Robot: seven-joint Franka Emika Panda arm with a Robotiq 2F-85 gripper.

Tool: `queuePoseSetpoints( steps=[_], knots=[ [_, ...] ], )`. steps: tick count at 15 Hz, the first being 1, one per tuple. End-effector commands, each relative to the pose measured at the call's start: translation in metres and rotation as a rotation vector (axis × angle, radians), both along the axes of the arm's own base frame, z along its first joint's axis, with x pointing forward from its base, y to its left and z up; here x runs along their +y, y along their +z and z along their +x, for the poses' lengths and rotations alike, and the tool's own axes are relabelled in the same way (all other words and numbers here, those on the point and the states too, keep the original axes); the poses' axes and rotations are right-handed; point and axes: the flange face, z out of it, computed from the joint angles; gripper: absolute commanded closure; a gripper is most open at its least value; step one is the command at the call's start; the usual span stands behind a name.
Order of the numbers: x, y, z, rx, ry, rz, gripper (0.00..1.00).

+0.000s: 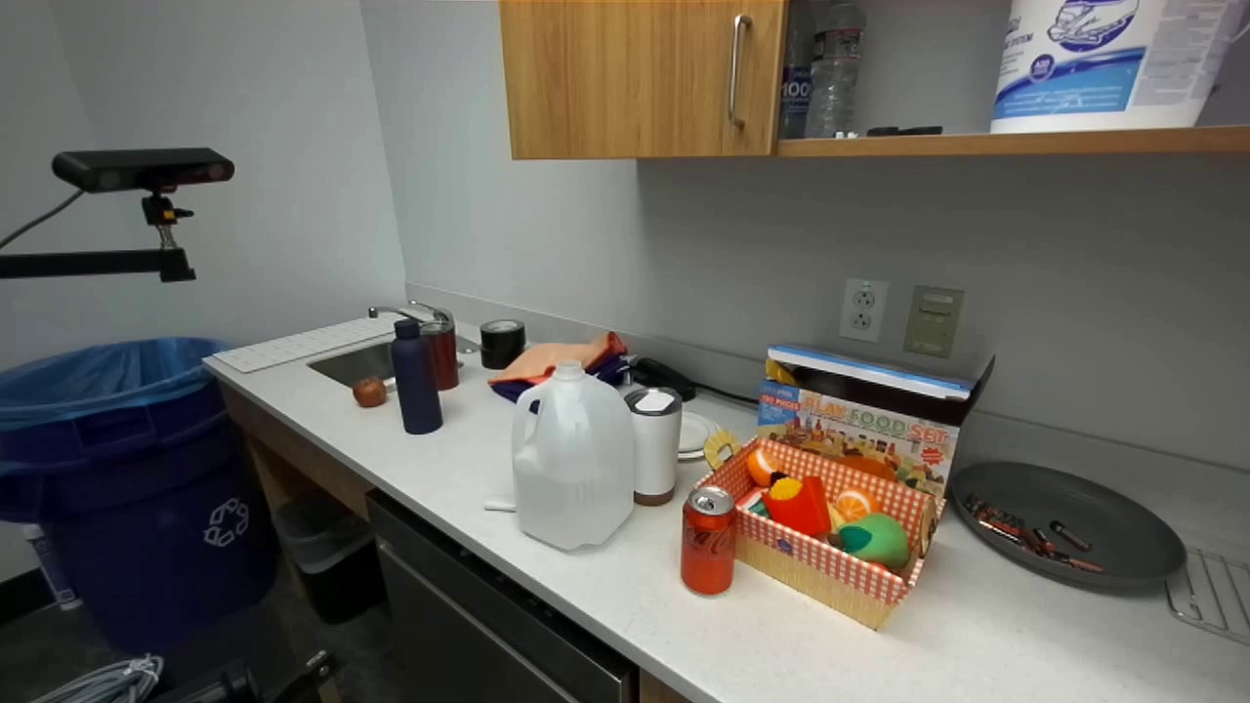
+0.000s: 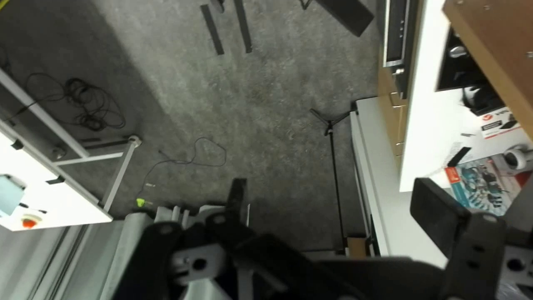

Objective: Open the top right cabinet door

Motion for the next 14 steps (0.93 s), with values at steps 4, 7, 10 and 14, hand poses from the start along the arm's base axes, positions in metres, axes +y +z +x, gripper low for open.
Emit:
queuePoseSetpoints(
  steps=[4, 7, 10, 14],
  knots=[
    [-0.008, 0.012, -0.004, -0.318, -0.001, 0.166, 0.0],
    [-0.017, 0.01, -0.009, -0.449, 0.037, 0.265, 0.0],
    [-0.026, 0.01, -0.015, -0.543, 0.092, 0.319, 0.0],
    [-0.03, 0.008, -0.018, -0.54, 0.096, 0.316, 0.0]
  ],
)
